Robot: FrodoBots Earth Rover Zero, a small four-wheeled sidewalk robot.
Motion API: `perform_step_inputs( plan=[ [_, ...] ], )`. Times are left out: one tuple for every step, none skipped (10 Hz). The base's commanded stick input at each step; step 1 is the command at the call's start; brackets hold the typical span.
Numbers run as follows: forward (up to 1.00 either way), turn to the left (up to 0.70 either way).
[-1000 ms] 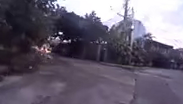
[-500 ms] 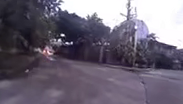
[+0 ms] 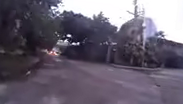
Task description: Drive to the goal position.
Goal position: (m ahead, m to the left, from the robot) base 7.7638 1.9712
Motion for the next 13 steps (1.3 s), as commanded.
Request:
perform_step_inputs(
  plan=[
    [0.70, 0.00],
    [0.70, 0.00],
    [0.70, 0.00],
    [0.70, 0.00],
    [0.70, 0.00],
    [0.70, 0.00],
    [0.70, 0.00],
    [0.70, 0.00],
    [0.70, 0.23],
    [0.70, 0.35],
    [0.70, 0.35],
    [0.70, 0.35],
    [0.70, 0.35]
  ],
)
